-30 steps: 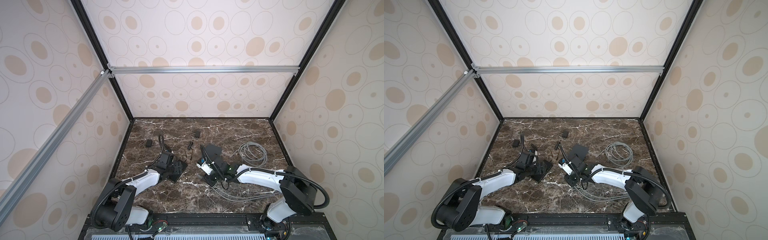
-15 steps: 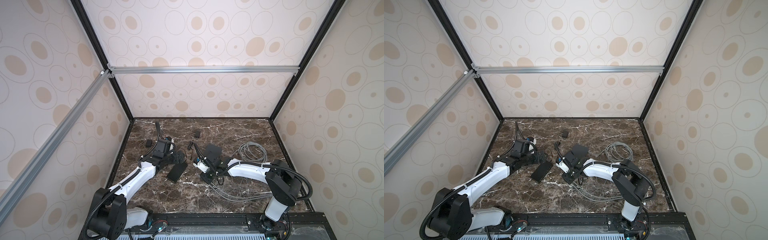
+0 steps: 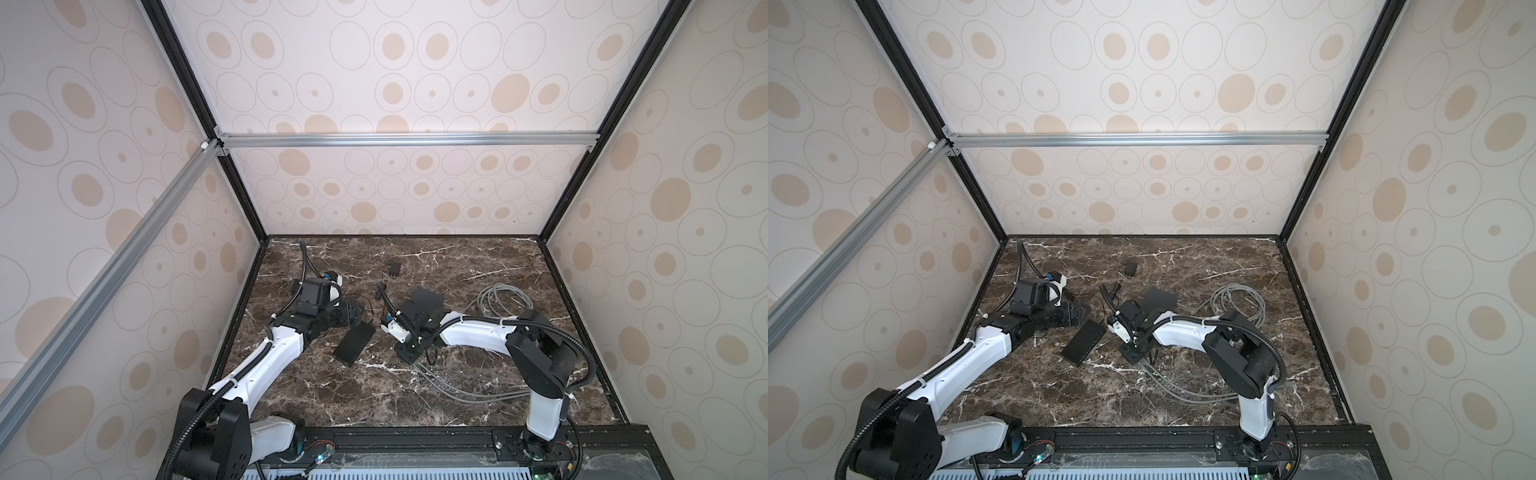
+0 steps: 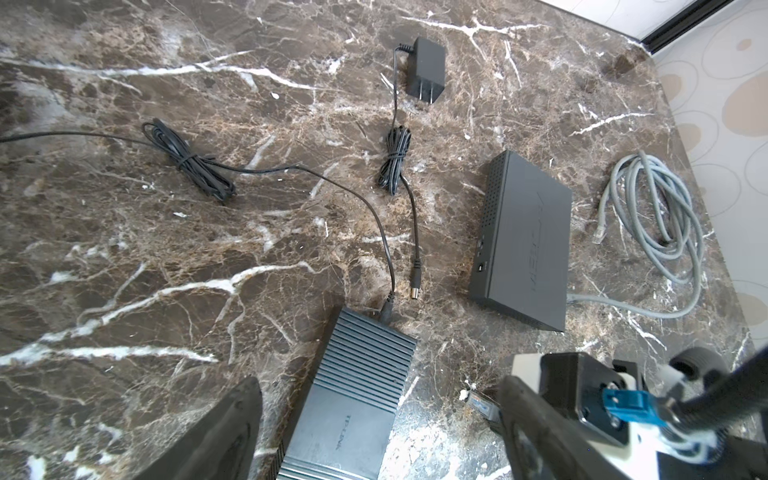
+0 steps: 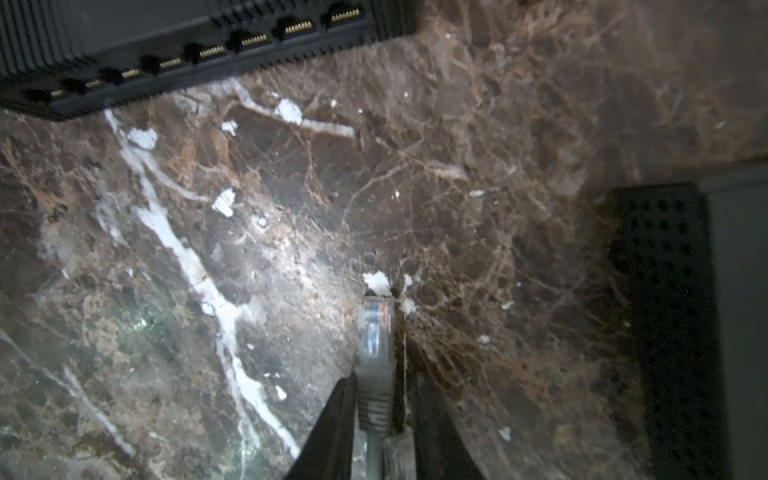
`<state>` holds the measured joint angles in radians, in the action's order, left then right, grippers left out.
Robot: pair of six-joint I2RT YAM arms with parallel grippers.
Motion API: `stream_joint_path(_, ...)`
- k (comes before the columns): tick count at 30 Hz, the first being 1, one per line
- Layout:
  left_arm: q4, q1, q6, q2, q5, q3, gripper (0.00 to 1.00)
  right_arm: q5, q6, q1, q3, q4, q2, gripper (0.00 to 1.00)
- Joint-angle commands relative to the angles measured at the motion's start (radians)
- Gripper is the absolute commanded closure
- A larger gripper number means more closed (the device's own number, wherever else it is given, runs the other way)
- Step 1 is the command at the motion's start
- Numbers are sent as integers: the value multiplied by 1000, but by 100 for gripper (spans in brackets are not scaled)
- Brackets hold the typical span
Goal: Insert the plug into the switch port
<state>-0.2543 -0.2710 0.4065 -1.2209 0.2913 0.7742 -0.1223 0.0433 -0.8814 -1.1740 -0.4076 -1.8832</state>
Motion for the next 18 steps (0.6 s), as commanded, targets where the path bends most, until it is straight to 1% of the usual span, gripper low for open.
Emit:
stream_joint_path(1, 22, 7, -27, 32, 5, -7, 12, 13, 12, 0, -19, -43, -25, 76)
stream_joint_path(8, -11, 10, -20, 97, 0, -24, 11, 110, 14, -57, -29, -81, -19, 75)
stream_joint_path(14, -16, 9, -33, 153, -21, -40, 10, 133, 41, -84, -10, -74, 4, 75)
stream_joint_path(18, -6, 9, -35, 140, -14, -36, 10, 132, 58, -104, 6, -60, 15, 75)
